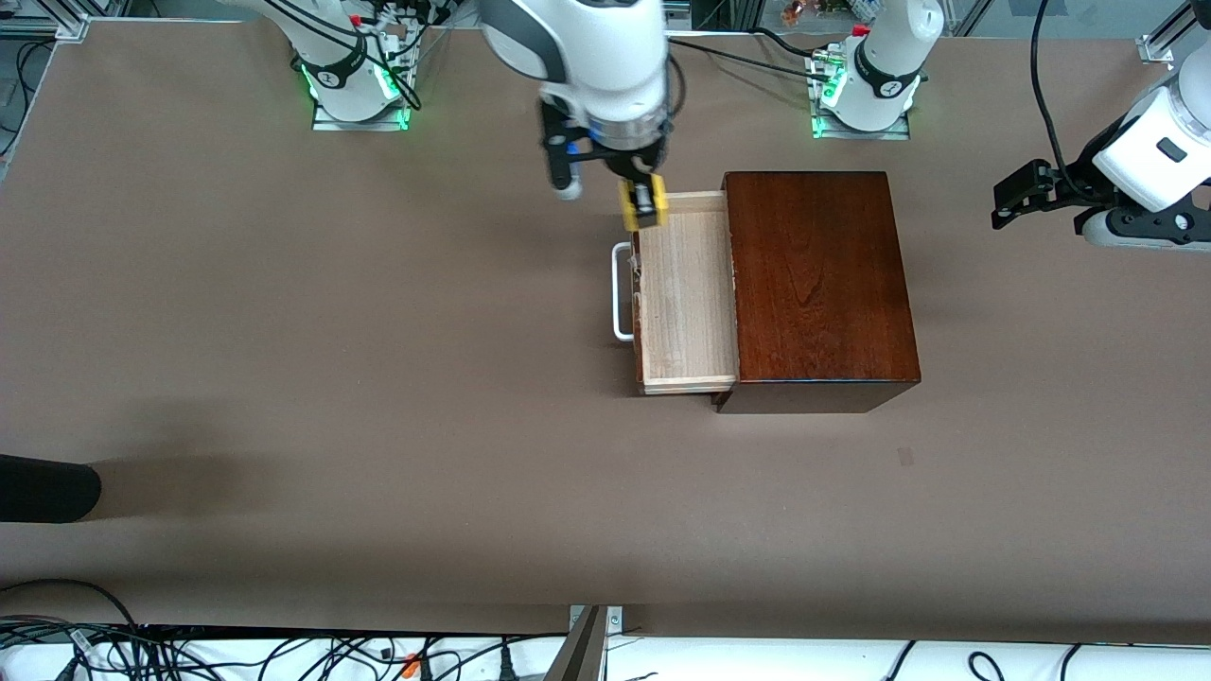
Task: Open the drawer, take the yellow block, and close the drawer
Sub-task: 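Lift the cube out with the right gripper while the left gripper reaches the drawer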
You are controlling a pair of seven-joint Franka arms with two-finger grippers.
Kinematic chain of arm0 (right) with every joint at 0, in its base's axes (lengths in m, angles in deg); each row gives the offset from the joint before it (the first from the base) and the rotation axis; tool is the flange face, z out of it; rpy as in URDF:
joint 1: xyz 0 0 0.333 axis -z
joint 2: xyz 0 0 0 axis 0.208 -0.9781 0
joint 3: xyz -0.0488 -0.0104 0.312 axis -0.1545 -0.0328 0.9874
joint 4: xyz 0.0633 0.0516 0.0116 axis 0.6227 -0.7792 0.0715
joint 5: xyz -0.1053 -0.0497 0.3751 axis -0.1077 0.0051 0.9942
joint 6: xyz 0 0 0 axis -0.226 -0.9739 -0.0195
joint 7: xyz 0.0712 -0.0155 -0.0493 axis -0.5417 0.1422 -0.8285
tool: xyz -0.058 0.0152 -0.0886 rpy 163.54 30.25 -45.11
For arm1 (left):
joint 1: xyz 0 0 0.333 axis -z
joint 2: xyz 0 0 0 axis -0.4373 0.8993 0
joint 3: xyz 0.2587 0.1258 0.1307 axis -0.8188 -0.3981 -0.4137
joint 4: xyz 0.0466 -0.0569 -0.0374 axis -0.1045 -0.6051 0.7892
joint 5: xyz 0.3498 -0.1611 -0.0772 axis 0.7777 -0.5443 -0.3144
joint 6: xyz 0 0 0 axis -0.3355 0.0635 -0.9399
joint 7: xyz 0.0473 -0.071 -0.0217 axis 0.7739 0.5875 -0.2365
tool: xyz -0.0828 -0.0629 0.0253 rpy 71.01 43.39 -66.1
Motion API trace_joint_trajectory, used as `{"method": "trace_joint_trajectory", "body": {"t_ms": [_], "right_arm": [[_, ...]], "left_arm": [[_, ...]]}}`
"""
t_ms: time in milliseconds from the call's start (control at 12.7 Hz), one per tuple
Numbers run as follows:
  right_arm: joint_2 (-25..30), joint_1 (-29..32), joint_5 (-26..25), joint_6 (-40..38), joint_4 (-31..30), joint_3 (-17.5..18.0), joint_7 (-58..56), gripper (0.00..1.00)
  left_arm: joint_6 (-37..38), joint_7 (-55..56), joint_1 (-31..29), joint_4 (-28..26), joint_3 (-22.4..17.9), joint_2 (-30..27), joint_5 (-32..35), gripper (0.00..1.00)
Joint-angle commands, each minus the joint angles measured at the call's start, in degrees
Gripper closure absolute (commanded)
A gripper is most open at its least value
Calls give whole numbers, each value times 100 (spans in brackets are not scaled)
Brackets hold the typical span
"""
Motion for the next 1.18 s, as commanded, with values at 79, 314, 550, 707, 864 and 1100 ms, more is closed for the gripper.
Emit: {"method": "trace_joint_trajectory", "body": {"t_ms": [79, 314, 550, 707, 864, 1100], "right_arm": [[914, 627, 155, -901, -789, -181, -2432, 100], [2004, 901, 680, -919, -1974, -1092, -4575, 100], [3094, 892, 840, -735, -3311, -2183, -6834, 100], [3692, 892, 840, -306, -4259, -2738, -8136, 100], [4194, 892, 832, 465, -5304, -2854, -8720, 100], [4460, 892, 823, 1775, -6660, -2942, -9405, 100]], "left_arm": [[315, -182, 45, 172, 54, 71, -217, 0], [448, -1428, 106, 172, 466, 273, -378, 0], [422, -1660, 247, 172, 1211, 589, -395, 0], [160, -1660, 256, 198, 1695, 835, -632, 0], [-271, -1747, 265, 233, 2065, 1116, -956, 0], [-1141, -2073, 265, 303, 2846, 1721, -1160, 0]]}}
